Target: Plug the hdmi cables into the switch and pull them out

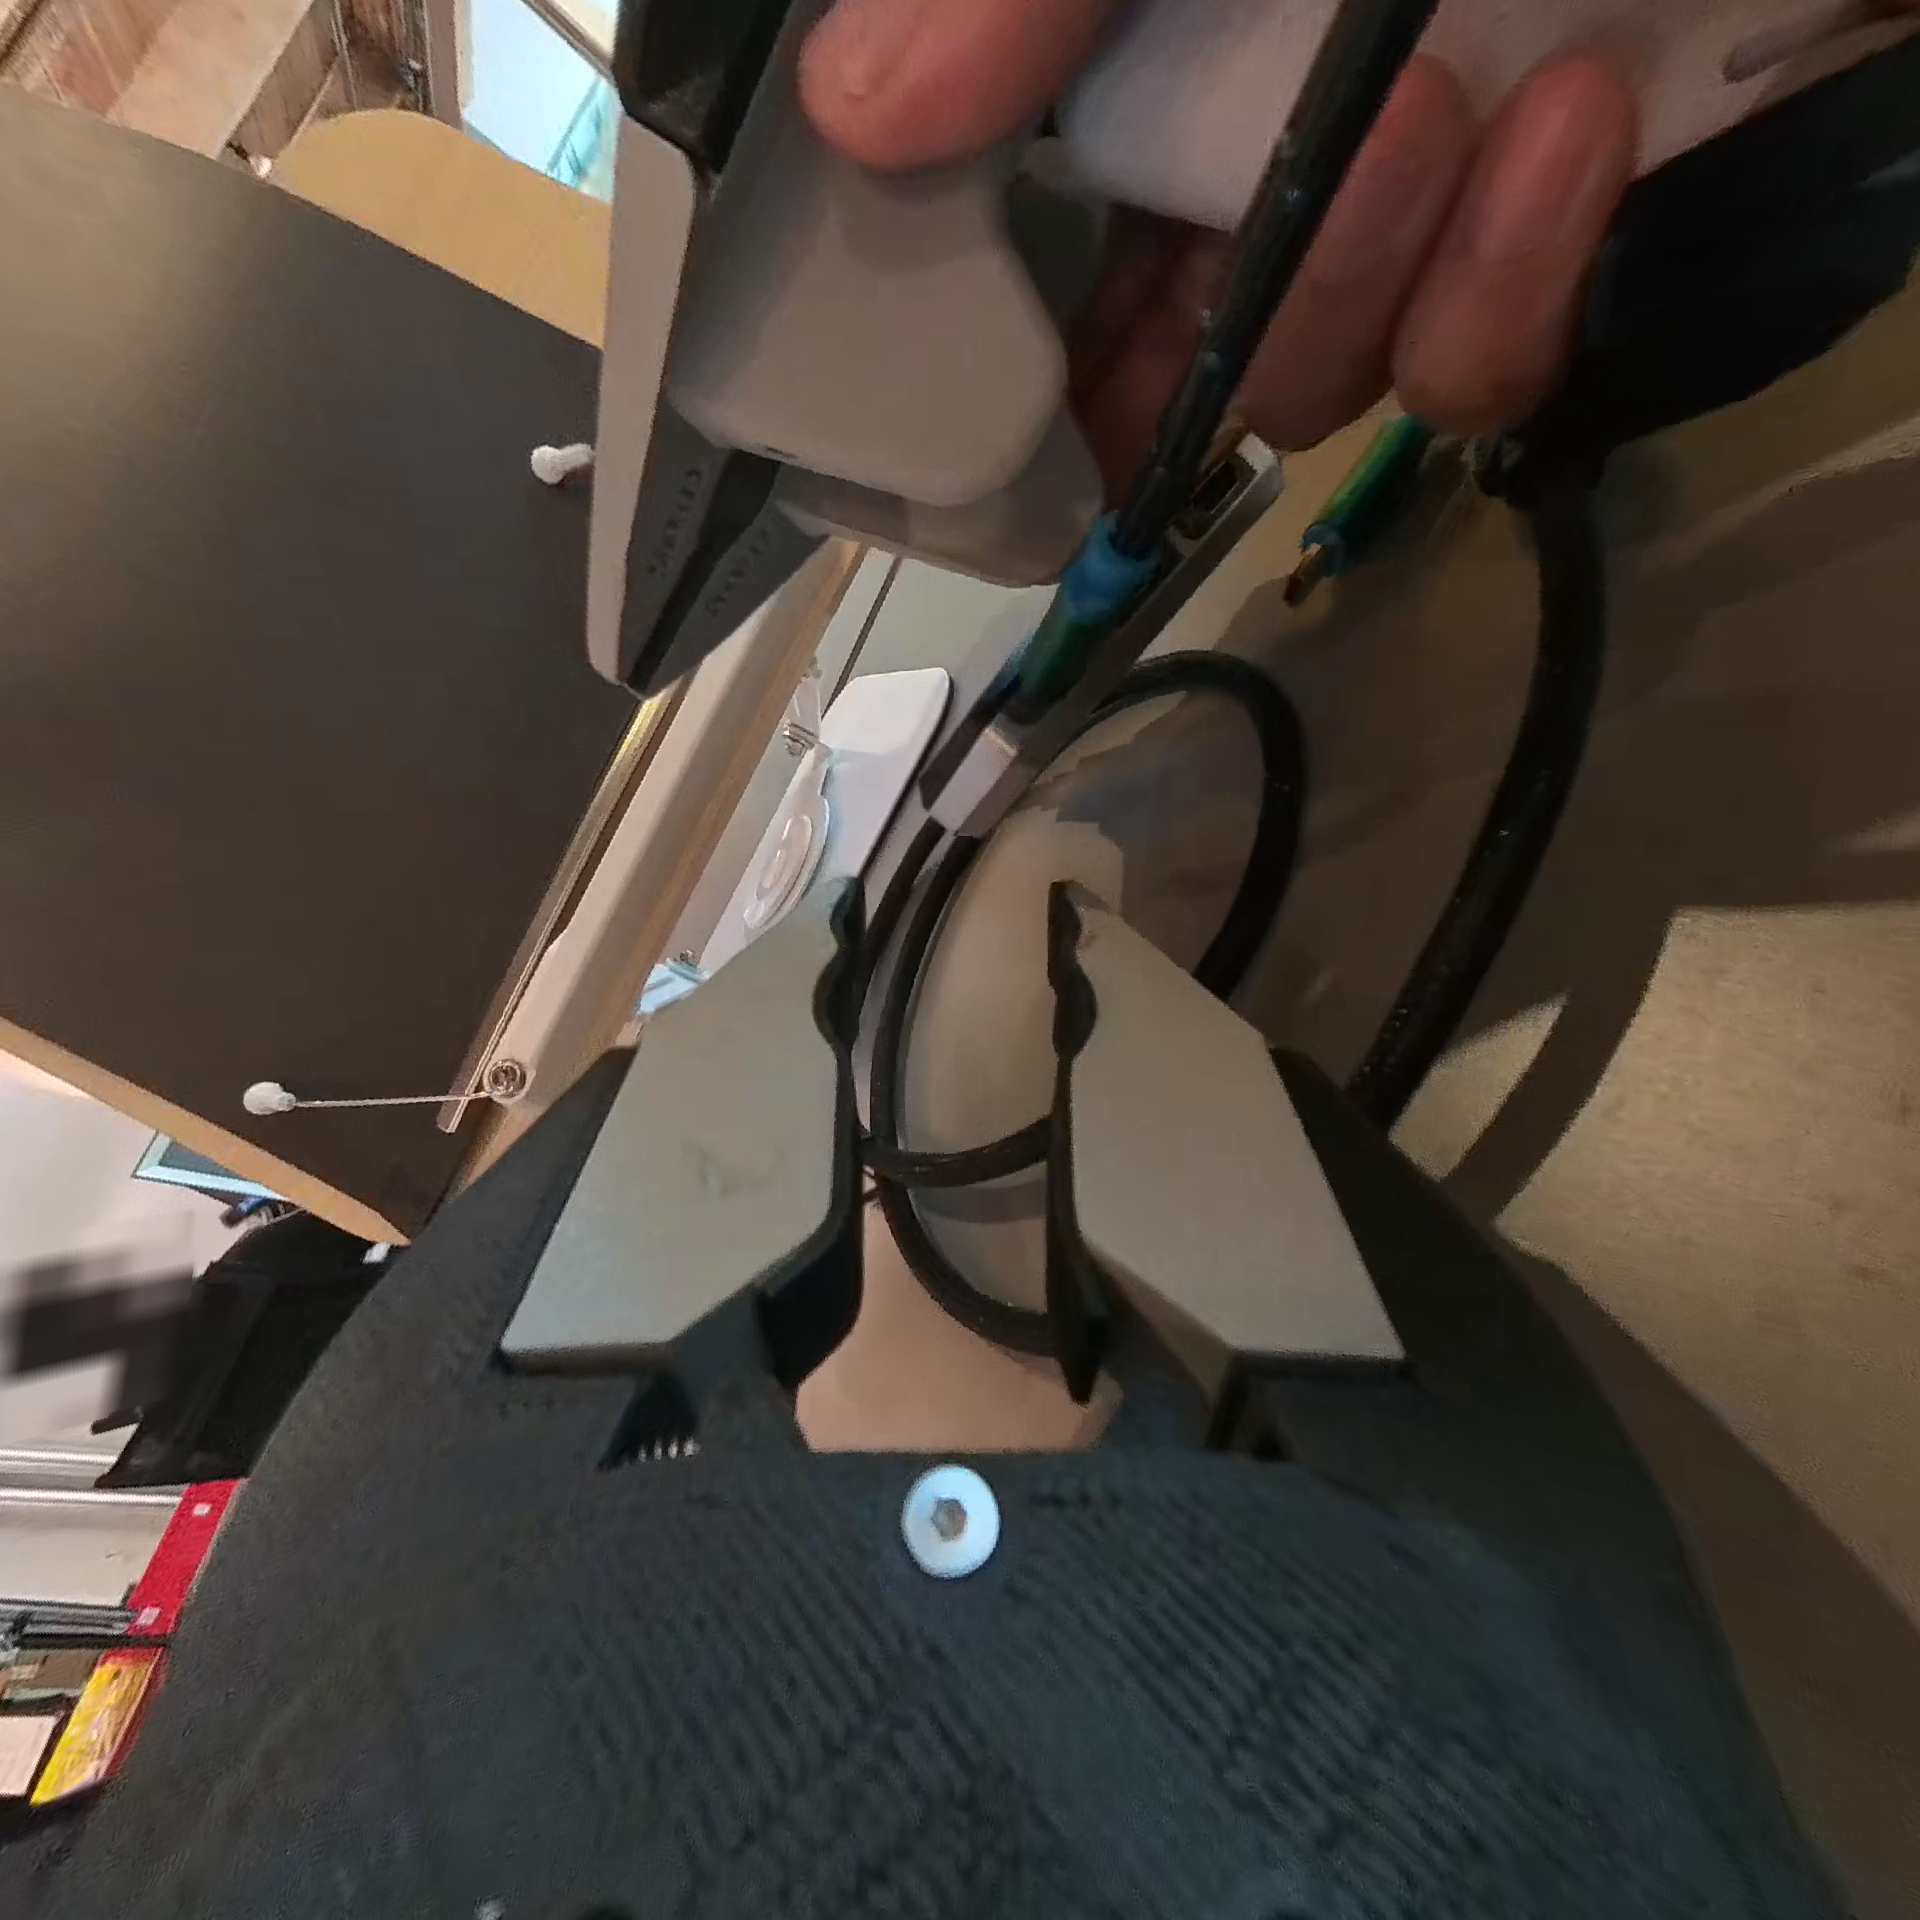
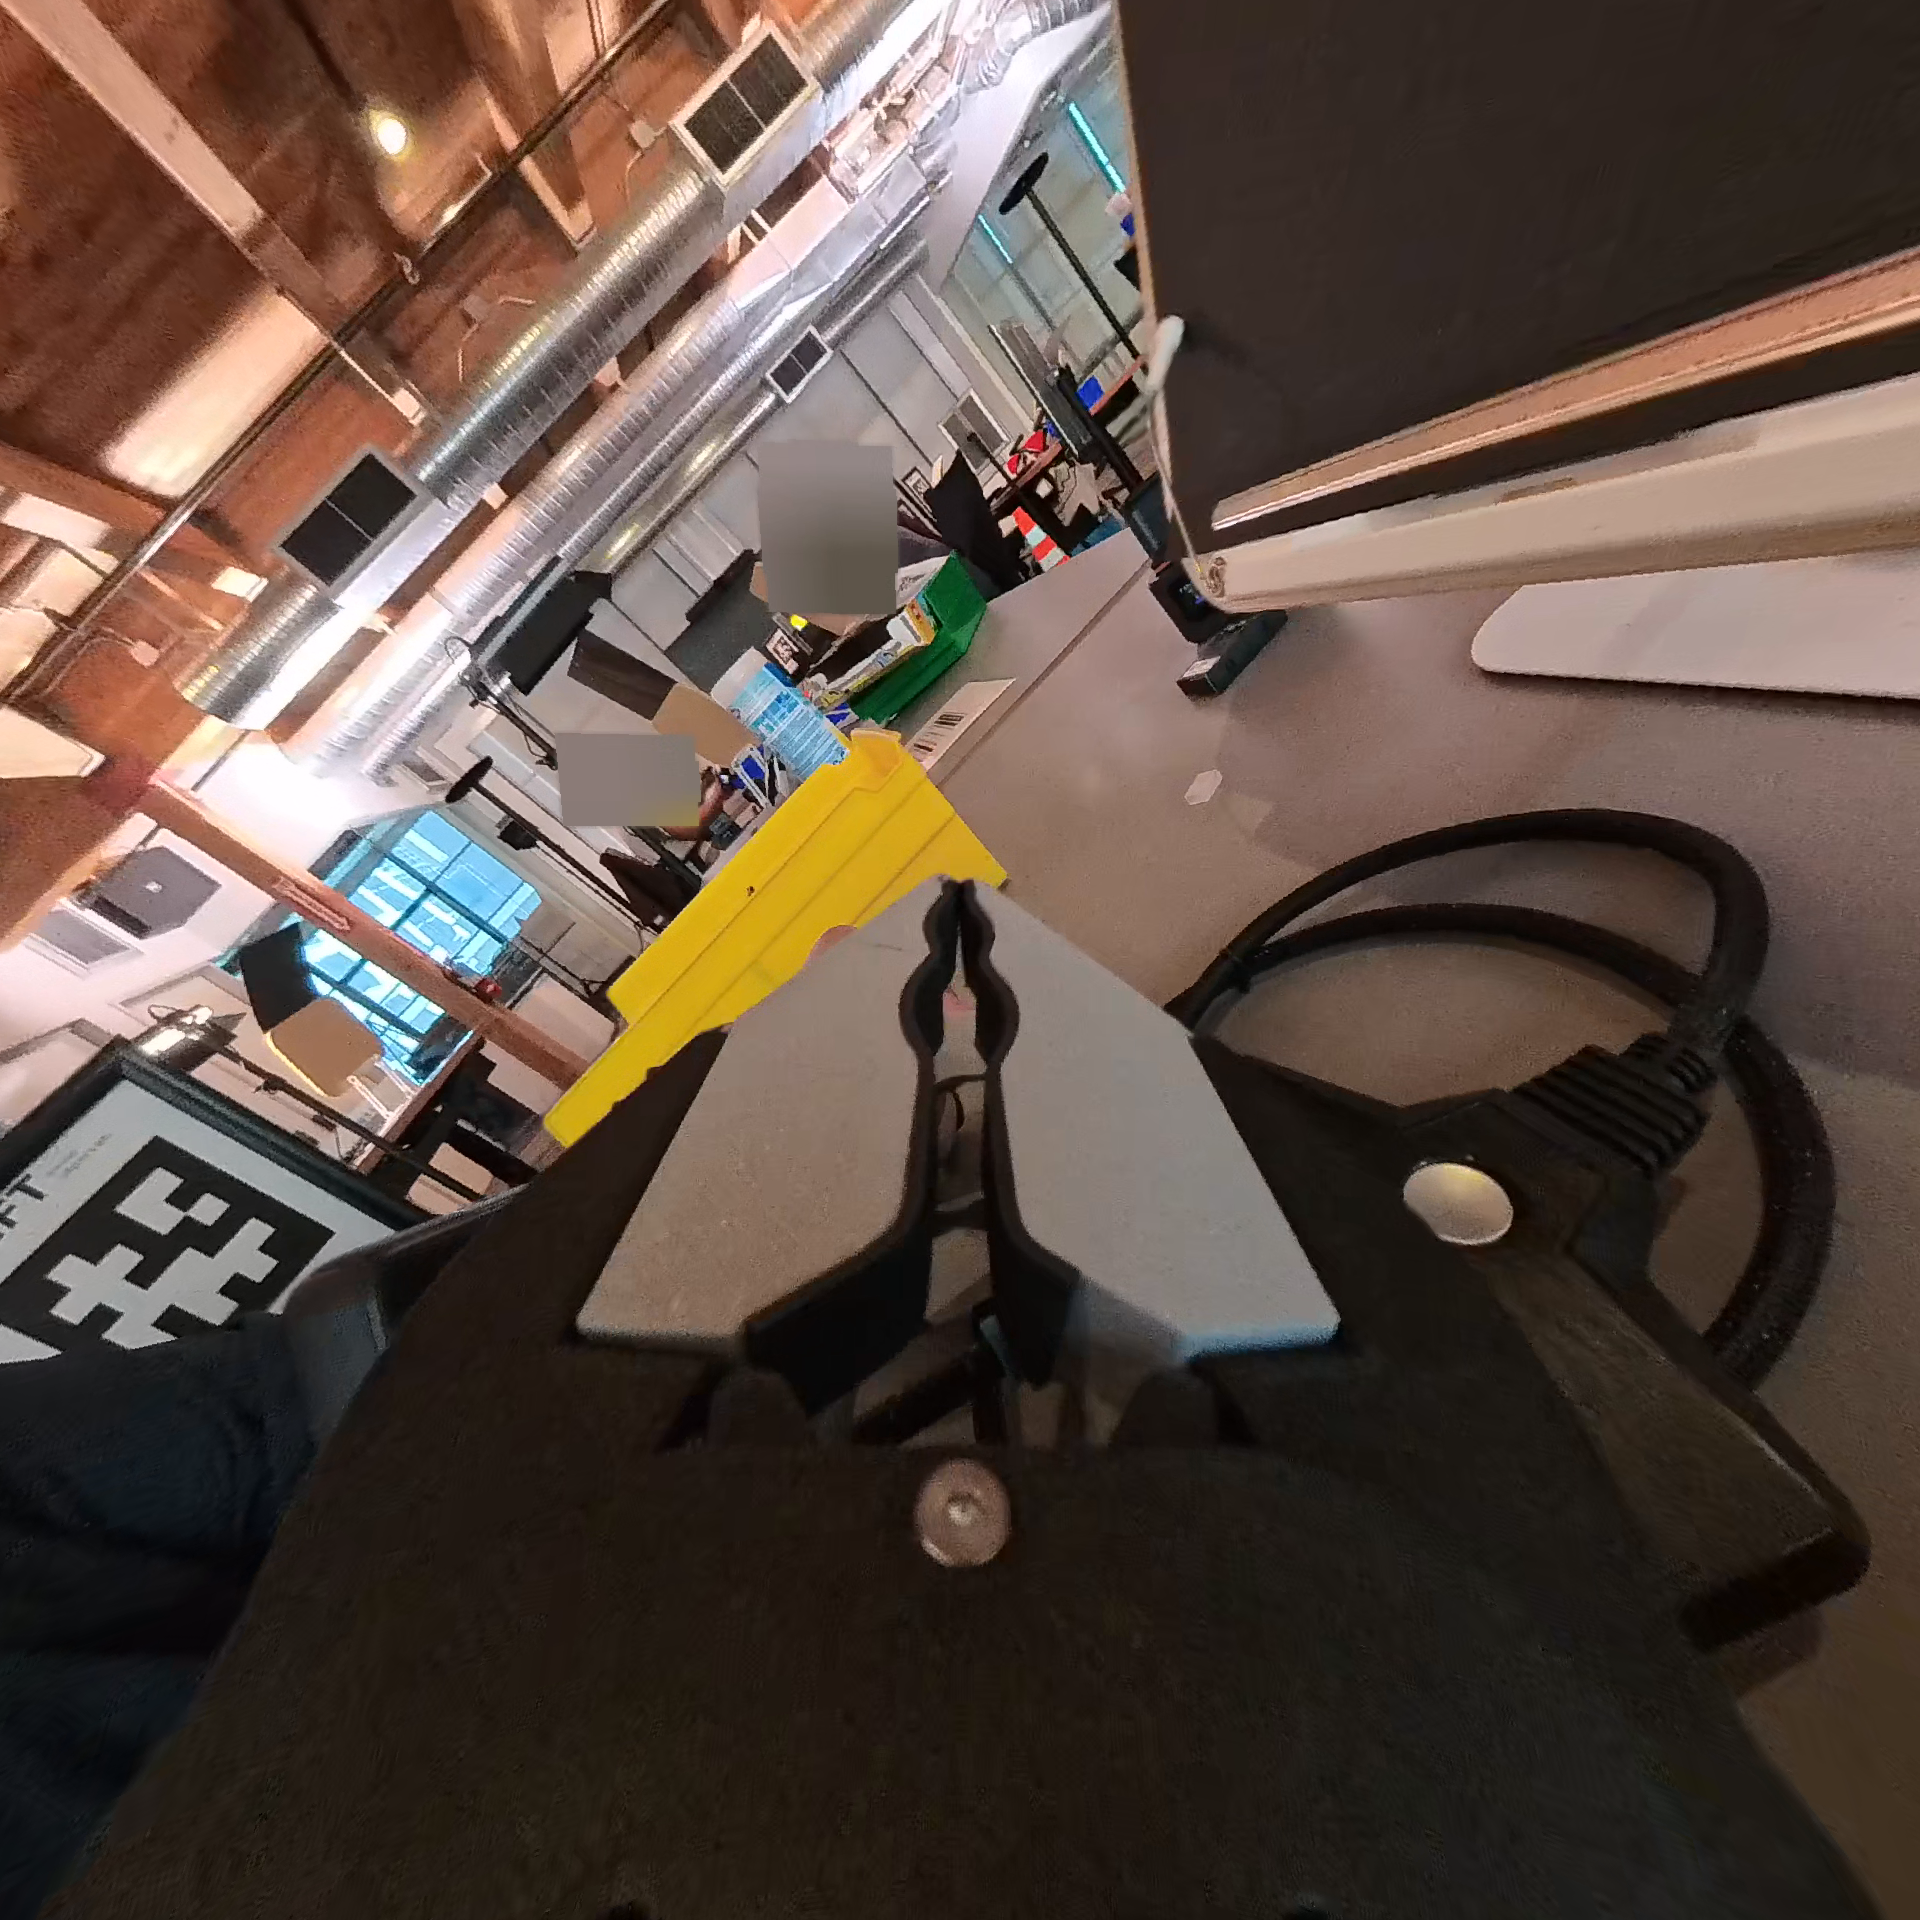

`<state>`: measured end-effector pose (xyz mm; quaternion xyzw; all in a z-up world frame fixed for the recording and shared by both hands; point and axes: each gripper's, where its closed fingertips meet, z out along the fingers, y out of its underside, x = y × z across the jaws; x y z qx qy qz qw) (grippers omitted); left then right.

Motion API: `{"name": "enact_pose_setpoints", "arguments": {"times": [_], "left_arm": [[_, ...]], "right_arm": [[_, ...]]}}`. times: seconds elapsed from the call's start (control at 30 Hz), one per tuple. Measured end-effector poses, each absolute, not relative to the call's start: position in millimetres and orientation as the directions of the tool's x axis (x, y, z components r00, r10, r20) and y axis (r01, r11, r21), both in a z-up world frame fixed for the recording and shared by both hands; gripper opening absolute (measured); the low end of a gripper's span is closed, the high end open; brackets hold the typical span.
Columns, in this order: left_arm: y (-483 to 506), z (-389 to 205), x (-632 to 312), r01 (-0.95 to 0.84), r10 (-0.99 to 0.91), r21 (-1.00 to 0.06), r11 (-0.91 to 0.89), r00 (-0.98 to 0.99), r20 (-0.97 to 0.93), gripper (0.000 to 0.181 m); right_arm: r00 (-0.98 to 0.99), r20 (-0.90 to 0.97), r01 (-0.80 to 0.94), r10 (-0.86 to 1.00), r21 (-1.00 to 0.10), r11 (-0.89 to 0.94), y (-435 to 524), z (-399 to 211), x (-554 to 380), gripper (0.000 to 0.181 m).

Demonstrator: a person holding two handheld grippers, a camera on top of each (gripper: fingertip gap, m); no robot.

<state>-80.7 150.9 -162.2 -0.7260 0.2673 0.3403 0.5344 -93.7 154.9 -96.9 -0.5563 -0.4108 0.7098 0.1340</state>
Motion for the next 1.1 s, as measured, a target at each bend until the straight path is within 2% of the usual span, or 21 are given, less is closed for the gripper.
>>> {"name": "enact_pose_setpoints", "arguments": {"times": [0.13, 0.23, 0.37, 0.47, 0.67, 0.93, 1.1], "left_arm": [[150.1, -163.8, -89.9, -0.720, 0.012, -0.599, -0.349, 0.636, -0.771, 0.027], [148.5, -162.7, -98.7, -0.646, 0.039, -0.659, -0.386, 0.702, -0.711, 0.033], [145.7, -162.6, -99.1, -0.635, 0.014, -0.678, -0.369, 0.726, -0.687, 0.047], [145.2, -164.0, -97.3, -0.647, 0.000, -0.668, -0.367, 0.718, -0.696, 0.050], [146.0, -167.0, -96.2, -0.671, 0.002, -0.635, -0.383, 0.687, -0.727, 0.043], [144.9, -167.8, -93.8, -0.658, -0.026, -0.655, -0.372, 0.713, -0.701, 0.045], [147.1, -166.0, -85.2, -0.703, -0.036, -0.628, -0.333, 0.676, -0.736, 0.044]], "right_arm": [[-0.342, -0.689, 0.291, 0.639, -0.725, -0.625, 152.6, -103.4, -96.1, 0.000], [-0.343, -0.688, 0.294, 0.640, -0.726, -0.622, 151.8, -104.0, -96.3, 0.000], [-0.350, -0.700, 0.289, 0.622, -0.713, -0.639, 153.4, -101.8, -95.5, 0.000], [-0.351, -0.709, 0.293, 0.611, -0.703, -0.647, 154.1, -101.7, -94.9, 0.000], [-0.348, -0.714, 0.300, 0.608, -0.699, -0.649, 154.0, -103.3, -95.0, 0.000], [-0.365, -0.718, 0.285, 0.593, -0.693, -0.663, 154.4, -95.1, -91.9, 0.000], [-0.476, -0.756, 0.320, 0.449, -0.625, -0.712, 143.2, -78.1, -83.3, 0.000]]}}
